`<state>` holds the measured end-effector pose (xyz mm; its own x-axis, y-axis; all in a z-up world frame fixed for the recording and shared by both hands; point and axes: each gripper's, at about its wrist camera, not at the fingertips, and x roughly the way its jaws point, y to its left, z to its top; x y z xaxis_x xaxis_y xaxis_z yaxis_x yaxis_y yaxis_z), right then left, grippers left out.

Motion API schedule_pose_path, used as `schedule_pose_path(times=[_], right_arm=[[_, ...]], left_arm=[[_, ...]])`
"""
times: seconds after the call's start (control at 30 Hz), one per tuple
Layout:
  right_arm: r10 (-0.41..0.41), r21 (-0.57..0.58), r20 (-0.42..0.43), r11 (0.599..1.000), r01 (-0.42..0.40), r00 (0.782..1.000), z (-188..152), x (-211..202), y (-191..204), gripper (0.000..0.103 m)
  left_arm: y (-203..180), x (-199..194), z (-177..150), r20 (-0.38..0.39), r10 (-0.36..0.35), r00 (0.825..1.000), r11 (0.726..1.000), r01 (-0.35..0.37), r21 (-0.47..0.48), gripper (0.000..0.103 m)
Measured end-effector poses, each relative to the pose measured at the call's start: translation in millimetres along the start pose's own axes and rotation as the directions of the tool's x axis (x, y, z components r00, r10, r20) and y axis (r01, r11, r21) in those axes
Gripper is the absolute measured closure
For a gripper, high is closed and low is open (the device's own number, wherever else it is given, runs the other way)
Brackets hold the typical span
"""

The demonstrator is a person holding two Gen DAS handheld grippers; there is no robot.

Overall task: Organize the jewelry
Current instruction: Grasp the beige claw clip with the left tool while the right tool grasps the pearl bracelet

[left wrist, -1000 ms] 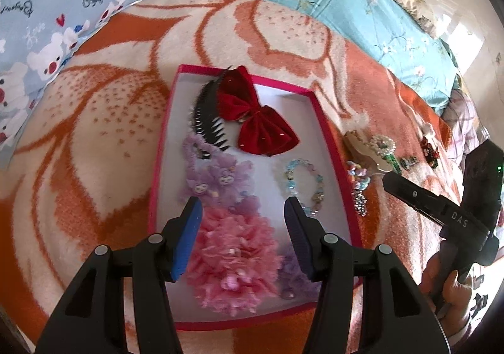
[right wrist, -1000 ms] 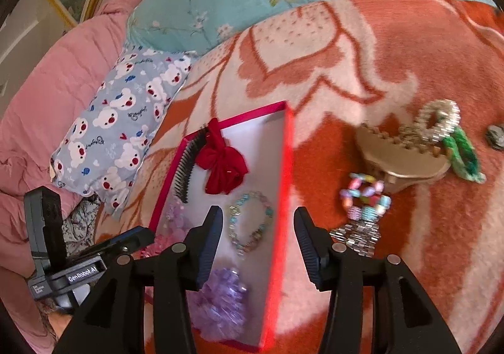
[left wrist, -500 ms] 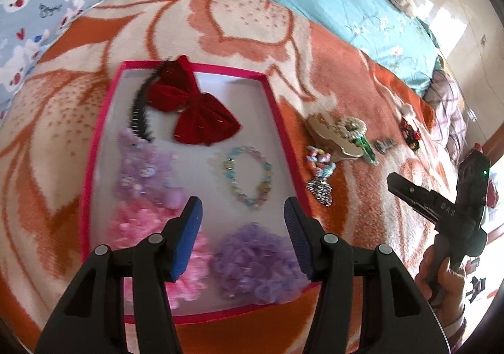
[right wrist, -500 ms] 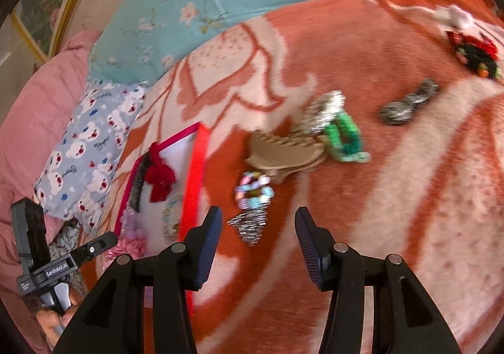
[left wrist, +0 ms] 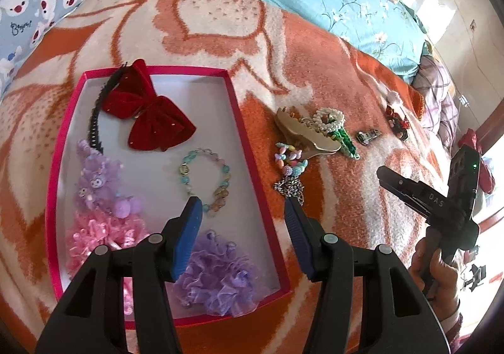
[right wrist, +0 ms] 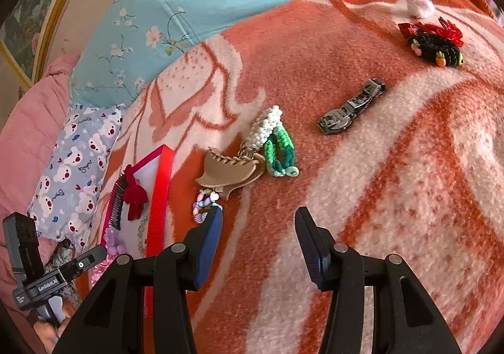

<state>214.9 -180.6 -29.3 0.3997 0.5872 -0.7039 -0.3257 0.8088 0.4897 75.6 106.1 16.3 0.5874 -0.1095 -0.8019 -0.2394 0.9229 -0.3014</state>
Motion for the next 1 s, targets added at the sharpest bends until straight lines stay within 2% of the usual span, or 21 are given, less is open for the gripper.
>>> schedule_pose_path(times=[0.3,0.7,1.0], right_arm=[[-0.013,-0.019,-0.001,1.0,0.013,1.0,15,11,-2,0.053],[-0.026,-0.034,-0.011,0.999,0.025,1.0,70,60,0,0.056],[-0.022,-0.018,-0.052,1.0,0.022,0.998,86,96,-8,0.08]], left_arm=[[-31,22,17,-0.024,-0.056,0.998,0.998,0.057,0.028,0.05],[-56,73,51,-0.083,-0.1,0.992,0.995,0.102,0.019,0.05],[-64,106,67,-0.13,-0.121,0.984,0.993,0.122,-0.005,0.05]])
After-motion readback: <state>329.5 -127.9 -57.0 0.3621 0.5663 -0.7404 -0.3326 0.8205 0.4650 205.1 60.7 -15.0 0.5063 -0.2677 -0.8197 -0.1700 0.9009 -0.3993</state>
